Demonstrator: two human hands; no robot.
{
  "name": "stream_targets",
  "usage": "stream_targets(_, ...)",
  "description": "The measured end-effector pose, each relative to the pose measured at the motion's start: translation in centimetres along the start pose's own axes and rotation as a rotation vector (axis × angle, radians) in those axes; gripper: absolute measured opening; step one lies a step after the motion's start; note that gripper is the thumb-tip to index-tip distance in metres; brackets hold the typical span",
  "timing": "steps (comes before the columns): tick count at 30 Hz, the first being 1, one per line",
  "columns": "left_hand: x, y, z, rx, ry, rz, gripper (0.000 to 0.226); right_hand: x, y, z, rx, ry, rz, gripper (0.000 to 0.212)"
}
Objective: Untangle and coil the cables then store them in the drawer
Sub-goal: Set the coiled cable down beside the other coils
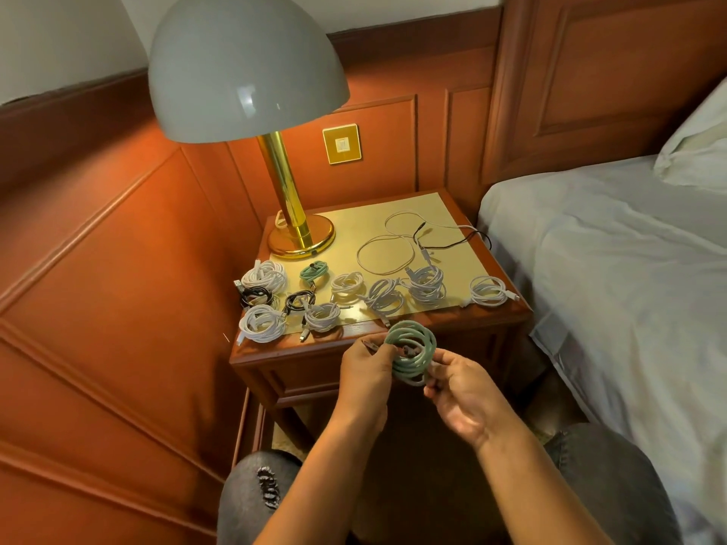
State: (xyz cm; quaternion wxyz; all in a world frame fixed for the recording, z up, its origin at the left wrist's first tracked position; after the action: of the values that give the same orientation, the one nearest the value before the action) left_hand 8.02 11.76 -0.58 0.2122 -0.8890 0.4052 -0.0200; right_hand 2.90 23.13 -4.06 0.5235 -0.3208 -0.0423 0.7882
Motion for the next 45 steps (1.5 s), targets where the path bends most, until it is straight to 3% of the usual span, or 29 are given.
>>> stream_targets(5,0.4,0.0,-0.8,-0.054,0.22,-0.007,0.017,-2.1,-0.3,0.7,0.028,0.1,0.144,0.04)
stream_targets(9,0.5,0.1,-1.4,-0.067,0.325,0.026,0.02,-2.2,-1.2,1.1,0.12,0.196,0.229,0.061)
stream_targets(13,0.0,0.1,-1.1,-0.039,0.391,0.105,0.021,-2.7,-2.1,1.7,0.297,-0.08,0.294,0.059)
stream_targets(16,-0.3,0.1,-1.1,-0.02,0.401,0.151,0.016,-2.3,-2.1,2.9,0.461,-0.329,0.183,0.04)
stream_targets(20,-0.5,-0.2,-1.4,-0.027,0.374,0.168,0.012,-1.4,-1.6,3.3,0.529,-0.311,0.05,0.02)
stream_targets(24,-0.8,-0.6,-1.2,0.002,0.261,0.209,0.015,-1.7,-1.2,2.6,0.343,0.02,0.151,0.03)
stream_targets(27,-0.9,-1.0,-1.1,0.015,0.186,0.189,0.015,-1.7,-1.3,3.0,0.33,0.088,0.161,0.029)
stream_targets(32,-1.5,-1.2,-0.5,0.15,-0.064,0.216,0.017,-2.3,-1.8,3.6,0.51,-0.192,0.198,0.034)
stream_targets(38,-1.9,-1.4,-1.8,0.124,-0.093,0.271,0.019,-3.3,-1.9,4.6,0.557,-0.436,0.355,0.037)
stream_targets(45,-2.1,-1.3,-2.3,0.085,-0.083,0.272,0.023,-4.0,-1.7,6.1,0.65,-0.568,0.235,0.022)
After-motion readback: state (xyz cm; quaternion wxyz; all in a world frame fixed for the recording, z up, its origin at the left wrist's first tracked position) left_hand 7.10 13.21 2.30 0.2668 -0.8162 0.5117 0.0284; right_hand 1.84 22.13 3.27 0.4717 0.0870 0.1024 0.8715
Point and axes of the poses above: each hand's wrist, its own y-axis towards the middle knuckle, its own x-axis out of the back of the hand, z = x × y, the point moved 8 cm from there along y, towards the middle knuckle, and after that the axes turned 6 degrees about x, right-handed, at the moved point
